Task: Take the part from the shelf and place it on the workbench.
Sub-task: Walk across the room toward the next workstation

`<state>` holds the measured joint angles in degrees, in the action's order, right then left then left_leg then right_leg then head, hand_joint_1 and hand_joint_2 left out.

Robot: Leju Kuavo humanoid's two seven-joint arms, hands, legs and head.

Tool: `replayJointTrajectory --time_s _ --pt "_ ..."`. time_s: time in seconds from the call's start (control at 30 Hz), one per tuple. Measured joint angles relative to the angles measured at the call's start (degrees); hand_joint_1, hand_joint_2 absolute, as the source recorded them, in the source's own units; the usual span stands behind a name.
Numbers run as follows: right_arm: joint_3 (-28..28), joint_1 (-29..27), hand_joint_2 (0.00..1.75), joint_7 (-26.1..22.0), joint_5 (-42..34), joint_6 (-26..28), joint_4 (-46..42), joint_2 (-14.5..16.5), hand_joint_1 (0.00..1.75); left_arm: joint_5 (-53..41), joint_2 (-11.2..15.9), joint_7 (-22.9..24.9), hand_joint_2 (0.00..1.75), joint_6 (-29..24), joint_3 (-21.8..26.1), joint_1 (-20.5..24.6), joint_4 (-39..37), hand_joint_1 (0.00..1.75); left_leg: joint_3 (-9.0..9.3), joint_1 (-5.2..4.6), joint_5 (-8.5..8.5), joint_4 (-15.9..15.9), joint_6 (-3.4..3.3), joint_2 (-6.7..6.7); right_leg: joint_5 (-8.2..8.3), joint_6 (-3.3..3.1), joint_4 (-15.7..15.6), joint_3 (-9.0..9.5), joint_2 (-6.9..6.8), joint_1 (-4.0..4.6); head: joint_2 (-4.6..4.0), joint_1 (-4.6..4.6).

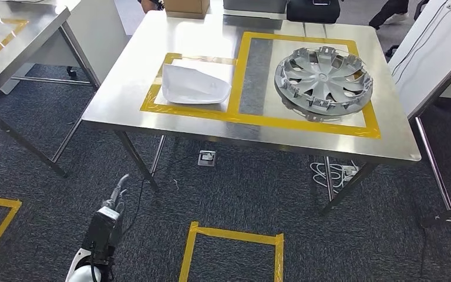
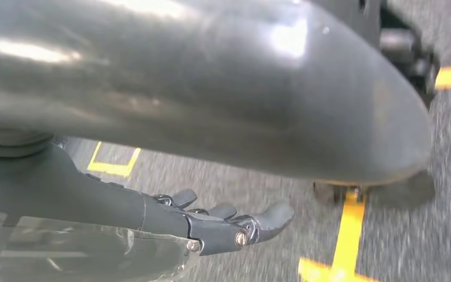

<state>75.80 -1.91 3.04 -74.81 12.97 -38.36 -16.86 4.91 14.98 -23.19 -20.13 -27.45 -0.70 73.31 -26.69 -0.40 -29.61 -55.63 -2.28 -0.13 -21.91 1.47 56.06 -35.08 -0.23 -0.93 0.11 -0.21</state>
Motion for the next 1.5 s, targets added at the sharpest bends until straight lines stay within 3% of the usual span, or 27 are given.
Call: replayJointTrajectory --time_s 0.07,0.1,0.2,0.27,0.3,0.37,0.43,0.5,0.57,0.6,0.63,0.7,0.73,0.77,0.83,0.9,0.97,1.0,1.1,1.17,1.23,1.27,1.3,1.37,1.4,1.47,1.5 --pt "0.4 0.0 0.0 -0.1 -1.4 -0.7 0.6 0.6 0.0 0.7 0.5 1.2 0.0 -1.7 2.8 0.3 -2.7 0.0 -0.47 -0.12 1.42 0.9 -0.56 0.22 0.45 0.63 -0.2 -0.29 0.1 -0.06 0.0 -0.03" --pt "0.6 0.1 0.0 -0.2 -2.1 -0.9 1.0 0.9 0.0 1.5 0.5 1.8 0.0 -2.2 4.5 0.4 -4.2 0.0 -0.78 -0.01 2.25 1.5 -0.96 0.42 -0.47 0.54 0.6 -0.8 0.17 0.01 0.0 0.02" --pt "1.0 0.2 0.0 -0.6 -4.0 -1.3 2.6 1.8 0.0 4.4 0.1 3.6 0.0 -3.2 9.9 0.2 -9.0 0.0 -2.61 0.11 4.4 2.0 -1.54 0.81 -7.32 -0.54 9.0 -3.7 0.22 -0.02 0.0 0.16" --pt "1.2 0.4 0.0 -1.0 -5.2 -1.3 4.0 2.7 0.0 6.4 -0.5 5.3 0.0 -3.6 13.3 -0.4 -13.0 0.0 -4.34 0.0 5.44 1.6 -1.45 1.02 -9.73 -0.19 15.3 -4.48 0.21 -0.11 0.0 0.14" --pt "1.2 0.5 0.0 -1.1 -5.6 -1.3 4.7 3.2 0.0 7.2 -0.9 6.3 0.0 -3.7 14.7 -0.7 -15.2 0.0 -5.28 0.0 5.87 1.3 -1.35 1.1 -9.25 0.42 15.8 -3.55 0.2 -0.16 0.0 0.14" --pt "1.3 0.9 0.0 -1.1 -6.2 -1.3 6.2 4.2 0.0 8.6 -1.8 8.4 0.0 -3.4 16.9 -0.9 -19.9 0.0 -7.11 0.05 6.56 0.3 -1.03 1.12 -7.26 1.43 10.6 1.21 0.2 -0.26 0.0 0.13" --pt "1.3 1.6 0.0 -1.2 -6.6 -1.5 7.9 5.2 0.0 10.0 -2.8 10.1 0.0 -2.8 18.6 -1.0 -24.7 0.0 -8.54 -0.01 7.13 -0.7 -0.48 1.11 -7.29 1.16 2.7 6.63 0.23 -0.08 0.0 0.08" --pt "1.3 2.1 0.0 -1.2 -6.7 -2.0 9.6 6.2 0.0 10.8 -3.8 11.7 0.0 -2.0 19.7 -1.0 -29.3 0.0 -9.17 0.04 7.94 -1.0 0.16 1.11 -7.87 0.48 -0.4 8.4 0.31 0.3 0.0 0.04" --pt "1.3 2.5 0.0 -1.2 -6.5 -2.4 11.3 7.1 0.0 10.7 -4.7 14.2 0.0 -0.7 20.0 -1.0 -34.3 0.0 -9.41 0.21 8.48 -1.0 0.8 0.88 -7.02 -0.17 -0.4 7.59 0.26 0.16 0.0 0.08" --pt "1.4 2.8 0.0 -1.2 -6.3 -2.7 12.1 7.6 0.0 10.4 -5.1 15.5 0.0 0.2 19.9 -1.0 -37.0 0.0 -9.76 0.33 7.63 -1.6 1.13 0.66 -6.54 -0.7 -0.6 7.15 0.19 -0.04 0.0 0.06" --pt "1.4 3.1 0.0 -1.2 -5.9 -3.0 13.0 8.0 0.0 10.0 -5.6 16.7 0.0 0.9 19.7 -1.1 -39.7 0.0 -10.29 0.46 5.71 -3.1 1.47 0.44 -5.92 -1.27 -0.8 6.66 0.13 -0.29 0.0 0.0" --pt "1.5 3.6 0.0 -1.1 -5.3 -3.6 14.5 8.7 0.0 9.4 -6.6 18.0 0.0 2.0 18.9 -1.1 -44.2 0.0 -11.92 0.88 -0.16 -9.1 2.15 0.16 -4.71 -1.89 -0.8 5.53 0.08 -0.42 0.0 -0.07" --pt "1.6 3.8 0.0 -1.1 -5.1 -3.7 15.2 9.0 0.0 9.1 -7.3 18.5 0.0 2.3 18.4 -1.1 -46.1 0.0 -12.69 1.09 -2.53 -13.1 2.46 0.13 -4.08 -1.88 -0.7 4.82 0.06 -0.4 0.0 -0.08" --pt "1.7 3.9 0.0 -1.1 -4.9 -3.9 15.7 9.3 0.0 8.9 -7.8 18.8 0.0 2.5 18.0 -1.0 -47.7 0.0 -13.01 1.3 -3.62 -16.2 2.72 0.12 -3.49 -1.73 -0.6 4.02 0.03 -0.4 0.0 -0.05" --pt "1.9 4.1 0.0 -1.0 -4.5 -4.2 16.7 9.7 0.0 7.9 -8.8 20.0 0.0 3.1 17.1 -0.8 -50.4 0.0 -11.07 1.76 -2.0 -17.3 3.08 0.13 -2.43 -1.27 -0.2 2.35 -0.04 -0.53 0.0 -0.06" --pt "2.3 4.5 0.0 -0.9 -3.9 -4.5 17.8 10.1 0.0 6.4 -9.6 21.6 0.0 4.0 15.7 -0.2 -52.5 0.0 -5.28 2.12 0.4 -10.3 3.29 0.07 -1.57 -0.6 0.3 0.89 -0.06 -0.71 0.0 -0.09" --pt "2.6 4.9 0.0 -0.8 -3.3 -4.8 18.7 10.6 0.0 5.1 -10.2 23.1 0.0 5.0 13.8 0.5 -53.9 0.0 -0.18 1.97 -0.18 -2.6 2.98 -0.15 -0.65 0.27 0.6 0.13 -0.1 -0.65 0.0 -0.04" --pt "2.7 5.0 0.0 -0.7 -3.0 -5.0 19.2 10.8 0.0 4.5 -10.5 23.7 0.0 5.4 12.9 0.9 -54.4 0.0 0.72 1.72 -0.88 -0.9 2.64 -0.23 -0.11 0.75 0.5 -0.01 -0.15 -0.61 0.0 -0.02" --pt "3.0 5.2 0.0 -0.6 -2.6 -5.4 20.5 11.2 0.0 3.0 -11.2 25.2 0.0 5.7 10.2 1.7 -55.5 0.0 -0.35 1.28 0.28 -0.4 0.88 0.02 0.51 1.82 0.6 -0.51 -0.18 -0.84 0.0 0.02" --pt "3.1 5.1 0.0 -0.6 -2.6 -5.2 21.2 11.3 0.0 2.0 -11.6 25.3 0.0 6.2 8.4 2.2 -55.8 0.0 -2.03 1.19 1.87 -0.2 -0.51 0.3 -3.29 1.27 4.1 -1.91 -0.08 -0.95 0.0 0.12" --pt "3.1 5.1 0.0 -0.7 -2.6 -5.0 21.7 11.3 0.0 1.4 -11.7 24.6 0.0 6.9 6.7 2.5 -55.9 0.0 -3.96 0.73 3.46 -0.2 -1.21 0.41 -8.99 0.39 11.5 -3.81 0.0 -0.9 0.0 0.18" --pt "3.2 5.1 0.0 -0.8 -2.6 -4.9 21.9 11.3 0.0 1.3 -11.7 24.3 0.0 7.1 6.0 2.6 -55.9 0.0 -4.93 0.49 4.27 -0.3 -1.32 0.45 -10.65 0.41 15.1 -4.29 0.02 -0.85 0.0 0.16" --pt "3.2 5.1 0.0 -0.9 -2.5 -4.8 22.1 11.2 0.0 1.2 -11.8 24.0 0.0 7.3 5.3 2.6 -56.0 0.0 -5.96 0.26 5.09 -0.4 -1.38 0.52 -10.99 0.76 17.5 -4.07 0.04 -0.77 0.0 0.15" --pt "3.2 5.1 0.0 -1.1 -2.3 -4.7 22.4 11.0 0.0 1.1 -11.8 23.3 0.0 7.5 4.3 2.6 -56.2 0.0 -8.01 -0.12 6.67 -0.5 -1.37 0.6 -8.85 1.71 16.6 -0.88 0.04 -0.57 0.0 0.14" --pt "3.2 5.1 0.0 -1.2 -2.1 -4.5 22.6 10.9 0.0 1.0 -11.9 23.1 0.0 7.6 3.8 2.6 -56.2 0.0 -8.91 -0.25 7.44 -0.6 -1.31 0.6 -7.8 1.79 13.1 2.23 0.04 -0.38 0.0 0.14" --pt "3.3 5.3 0.0 -2.0 -1.3 -3.6 22.8 10.5 0.0 1.0 -12.0 22.5 0.0 7.5 3.1 2.7 -56.2 0.0 -10.07 -0.52 8.81 -0.7 -0.98 0.57 -8.34 0.88 3.6 8.82 -0.01 0.11 0.0 0.07" --pt "3.4 5.4 0.0 -2.6 -0.9 -2.9 22.9 10.4 0.0 1.0 -12.1 22.2 0.0 7.4 2.8 2.7 -56.2 0.0 -10.33 -0.53 9.49 -0.6 -0.72 0.59 -9.03 0.29 0.1 10.81 -0.01 0.35 0.0 0.05"
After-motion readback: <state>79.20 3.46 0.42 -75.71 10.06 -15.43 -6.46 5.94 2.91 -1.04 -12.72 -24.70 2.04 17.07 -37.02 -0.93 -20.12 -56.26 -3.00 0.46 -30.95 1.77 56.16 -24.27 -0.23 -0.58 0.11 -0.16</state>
